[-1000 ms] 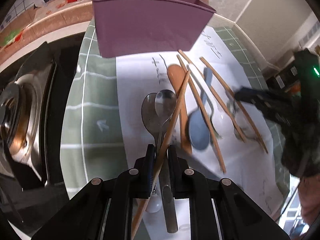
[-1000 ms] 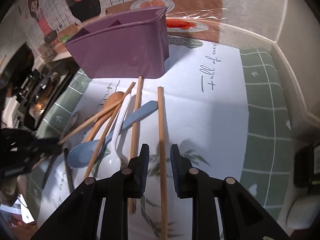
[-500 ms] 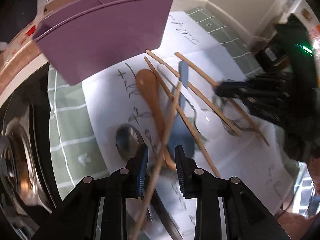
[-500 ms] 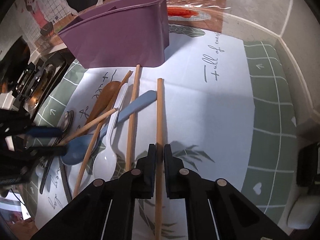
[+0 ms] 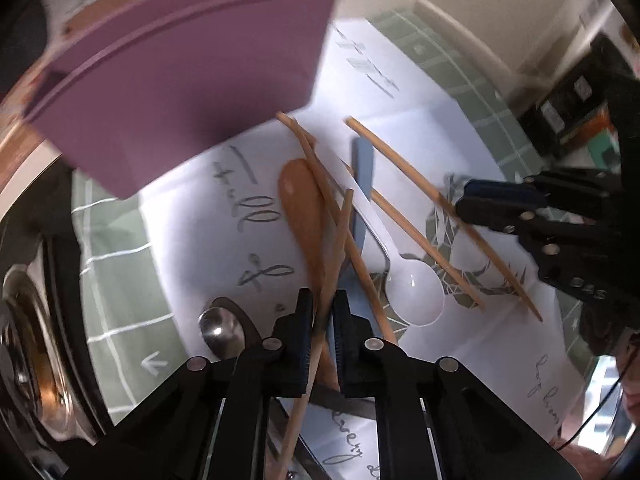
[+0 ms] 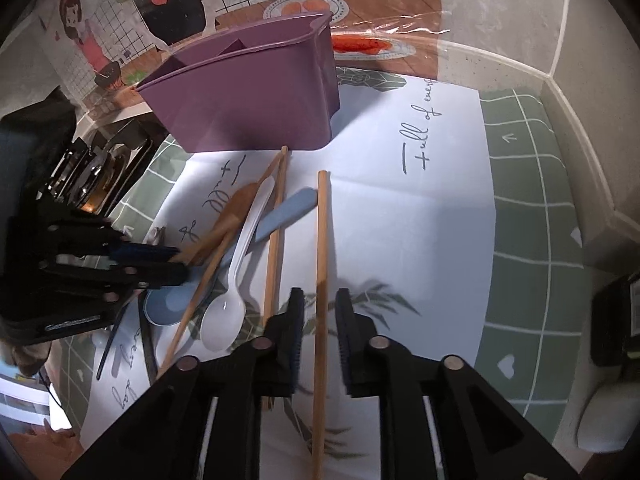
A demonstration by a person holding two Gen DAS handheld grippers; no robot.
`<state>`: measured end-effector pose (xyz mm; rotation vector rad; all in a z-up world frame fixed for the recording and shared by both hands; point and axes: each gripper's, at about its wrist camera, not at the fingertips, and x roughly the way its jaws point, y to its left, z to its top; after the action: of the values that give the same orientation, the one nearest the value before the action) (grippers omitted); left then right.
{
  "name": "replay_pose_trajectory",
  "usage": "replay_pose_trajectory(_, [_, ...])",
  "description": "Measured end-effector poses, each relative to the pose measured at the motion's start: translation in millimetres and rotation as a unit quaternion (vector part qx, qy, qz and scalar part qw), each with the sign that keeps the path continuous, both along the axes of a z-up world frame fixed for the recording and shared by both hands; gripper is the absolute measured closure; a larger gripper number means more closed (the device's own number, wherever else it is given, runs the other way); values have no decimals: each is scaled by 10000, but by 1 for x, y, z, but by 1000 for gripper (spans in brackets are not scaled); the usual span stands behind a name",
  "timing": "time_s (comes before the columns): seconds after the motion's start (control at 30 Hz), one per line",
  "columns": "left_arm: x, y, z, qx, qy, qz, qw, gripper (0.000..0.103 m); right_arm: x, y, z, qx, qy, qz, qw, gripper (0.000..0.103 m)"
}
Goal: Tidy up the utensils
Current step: 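Close the right gripper on one wooden chopstick and lift it, then grasp a wooden chopstick with the left gripper while the right holds its chopstick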
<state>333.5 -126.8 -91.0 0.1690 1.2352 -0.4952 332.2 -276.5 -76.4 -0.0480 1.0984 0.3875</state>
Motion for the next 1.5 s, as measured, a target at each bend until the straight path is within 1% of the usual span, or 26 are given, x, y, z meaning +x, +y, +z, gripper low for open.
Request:
replay_pose_trajectory(0.1, [-6,20,14,-368,-251,449,9980,93,11,7,-6,-85,14,-35,10000,83])
replay_pose_trajectory(0.13, [-8,30,20,-558,-302,642,9959,93,15,9,-8,-112,30,-51,9999,83])
replay_pose_trajectory(0.23, [-12,50,27,-908,-385,1036,9897,93,27,17,-13,-351,58,-46,9994,83])
replay_pose_trajectory(0.3, [-15,57,30,-997,-428,1171,9872,94,34,24,-15,-559,68,-12,9984,83])
replay_pose_trajectory(0.37, [-20,63,37,-1004,-557,1302,9848,94,36,28,-15,-659,89,38,9978,83])
replay_pose_trajectory(0.43, [-28,72,45,-1025,-685,1411,9823,94,36,32,-15,-771,50,62,9970,86])
replay_pose_trajectory(0.47, [-32,75,49,-1048,-744,1454,9810,94,34,33,-15,-815,15,86,9966,94])
replay_pose_trajectory(0.5, [-35,77,53,-1092,-801,1497,9794,94,32,35,-15,-834,-12,69,9965,97])
replay_pose_trajectory(0.6, [-36,74,57,-1136,-910,1551,9771,94,23,35,-12,-783,-78,-23,9969,97])
replay_pose_trajectory(0.73, [-44,76,64,-1167,-997,1486,9769,95,2,31,8,-551,-319,-162,9978,97])
replay_pose_trajectory(0.8, [-46,76,66,-1197,-1025,1464,9766,95,-11,29,25,-321,-481,-239,9980,97])
replay_pose_trajectory(0.9, [-51,79,70,-1264,-1072,1439,9756,96,-27,29,49,-107,-705,-309,9970,97])
replay_pose_trajectory(1.03, [-57,87,82,-1380,-1174,1395,9735,96,-41,36,78,-17,-1056,-313,9939,97])
replay_pose_trajectory(1.2, [-61,94,104,-1589,-1367,1323,9688,98,-49,51,104,36,-1332,-223,9908,97])
replay_pose_trajectory(1.27, [-60,95,110,-1508,-1465,1254,9696,97,-52,57,107,-42,-1384,-172,9902,97])
replay_pose_trajectory(1.3, [-58,96,110,-1430,-1452,1224,9713,97,-52,57,107,-50,-1358,-169,9906,97])
replay_pose_trajectory(1.33, [-53,97,105,-1319,-1284,1134,9763,97,-52,57,106,-47,-1342,-175,9908,97])
replay_pose_trajectory(1.37, [-48,97,98,-1193,-1061,1016,9819,95,-52,56,104,-36,-1310,-180,9912,97])
replay_pose_trajectory(1.4, [-43,96,89,-1016,-838,908,9871,94,-52,54,99,-28,-1259,-209,9918,97])
replay_pose_trajectory(1.43, [-39,94,77,-701,-651,838,9919,94,-53,52,96,-28,-1229,-226,9922,97])
replay_pose_trajectory(1.5, [-35,89,55,-220,-399,702,9965,90,-51,46,81,7,-1060,-294,9939,97])
